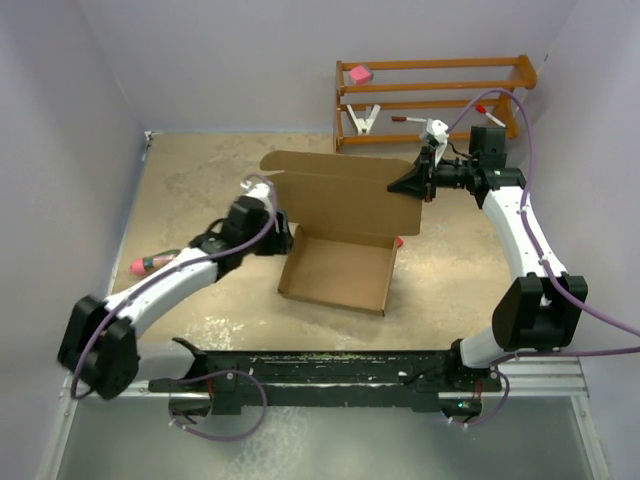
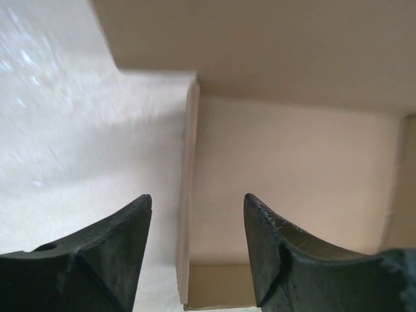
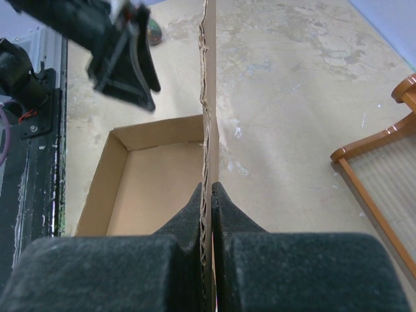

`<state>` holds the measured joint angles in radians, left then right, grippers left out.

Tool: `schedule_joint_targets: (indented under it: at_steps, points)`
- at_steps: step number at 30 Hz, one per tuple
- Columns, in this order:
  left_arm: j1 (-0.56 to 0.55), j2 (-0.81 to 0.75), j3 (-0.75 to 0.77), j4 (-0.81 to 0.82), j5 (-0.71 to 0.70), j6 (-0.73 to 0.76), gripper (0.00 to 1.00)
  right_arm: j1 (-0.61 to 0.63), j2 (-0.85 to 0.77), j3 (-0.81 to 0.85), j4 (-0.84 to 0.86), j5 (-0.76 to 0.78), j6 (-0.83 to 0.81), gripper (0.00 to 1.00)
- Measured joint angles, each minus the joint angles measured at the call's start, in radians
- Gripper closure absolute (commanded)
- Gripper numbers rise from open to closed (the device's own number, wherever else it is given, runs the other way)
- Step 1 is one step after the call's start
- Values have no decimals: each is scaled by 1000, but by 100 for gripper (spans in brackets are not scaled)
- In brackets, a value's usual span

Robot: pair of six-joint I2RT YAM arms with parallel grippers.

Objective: Fold the paper box

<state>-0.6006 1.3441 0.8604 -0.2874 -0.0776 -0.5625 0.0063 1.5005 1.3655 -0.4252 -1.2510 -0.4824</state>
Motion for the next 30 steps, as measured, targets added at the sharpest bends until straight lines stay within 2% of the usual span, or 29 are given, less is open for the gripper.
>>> schedule_joint_targets:
  at_steps: [2, 5, 7, 10, 14, 20, 25, 30]
  points:
    - [80, -103, -32, 65, 68, 21, 25, 0, 0, 0, 0, 0, 0, 100]
    - [204, -242, -68, 166, 129, 62, 6, 0, 0, 0, 1, 0, 0, 100]
    - [249, -316, -81, 229, 146, 101, 2, 0, 0, 0, 1, 0, 0, 100]
    - [288, -355, -66, 266, 196, 164, 2, 0, 0, 0, 2, -1, 0, 100]
    - [414, -271, 19, 288, 397, 224, 2, 0, 0, 0, 3, -1, 0, 100]
    - [612, -101, 69, 469, 759, 203, 4, 0, 2, 0, 5, -2, 0, 100]
    - [644, 61, 112, 624, 998, 208, 4, 4, 18, 0, 5, -2, 0, 100]
    - [643, 168, 116, 731, 1101, 248, 4, 9, 32, 0, 5, -1, 0, 100]
